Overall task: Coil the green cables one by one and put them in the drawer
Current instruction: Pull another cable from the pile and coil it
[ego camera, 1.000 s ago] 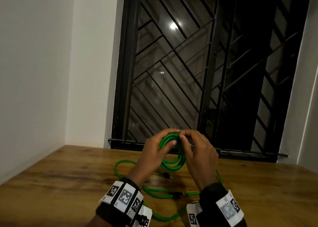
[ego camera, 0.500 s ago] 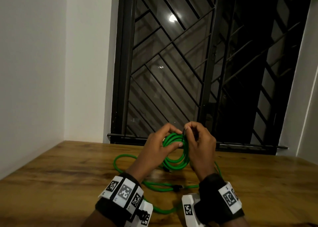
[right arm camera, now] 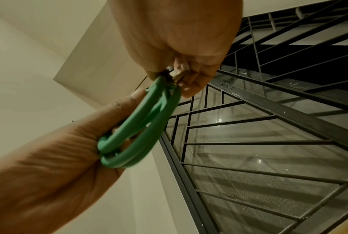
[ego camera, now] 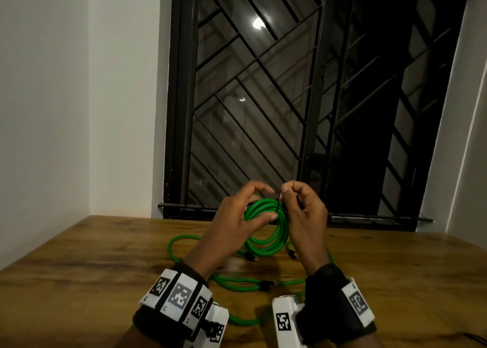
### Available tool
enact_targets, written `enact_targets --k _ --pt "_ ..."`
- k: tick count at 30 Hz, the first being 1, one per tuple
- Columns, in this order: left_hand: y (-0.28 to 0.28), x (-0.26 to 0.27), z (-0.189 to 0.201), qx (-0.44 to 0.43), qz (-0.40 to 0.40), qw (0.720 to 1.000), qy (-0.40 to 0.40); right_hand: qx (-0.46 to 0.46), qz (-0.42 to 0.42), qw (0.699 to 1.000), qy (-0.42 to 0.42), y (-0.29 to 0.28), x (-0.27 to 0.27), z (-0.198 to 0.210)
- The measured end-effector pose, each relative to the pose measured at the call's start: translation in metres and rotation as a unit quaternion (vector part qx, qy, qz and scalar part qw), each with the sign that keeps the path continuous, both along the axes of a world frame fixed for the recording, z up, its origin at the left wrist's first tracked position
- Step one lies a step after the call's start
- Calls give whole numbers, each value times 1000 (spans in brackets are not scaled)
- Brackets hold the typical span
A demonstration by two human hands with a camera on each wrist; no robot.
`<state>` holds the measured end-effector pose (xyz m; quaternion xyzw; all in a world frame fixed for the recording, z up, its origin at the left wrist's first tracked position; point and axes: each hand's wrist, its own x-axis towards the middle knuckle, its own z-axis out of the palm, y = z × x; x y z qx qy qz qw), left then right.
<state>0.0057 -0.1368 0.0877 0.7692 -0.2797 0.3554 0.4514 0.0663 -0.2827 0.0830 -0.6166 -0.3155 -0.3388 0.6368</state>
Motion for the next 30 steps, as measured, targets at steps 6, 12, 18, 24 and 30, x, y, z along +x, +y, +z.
enact_targets --k 6,12,18,24,30 --pt "1 1 -1 23 10 1000 9 -12 6 1000 -22 2 -4 -3" --pt "-2 3 -5 27 18 999 24 -20 -19 1000 -16 0 -1 -9" --pt "-1 5 -6 22 11 999 33 7 -45 999 -14 3 -8 -11" --pt "5 8 -5 -13 47 999 -5 -36 52 997 38 -9 -6 -4" --pt "11 13 -7 -60 64 996 -9 -138 145 974 106 -21 -15 13"
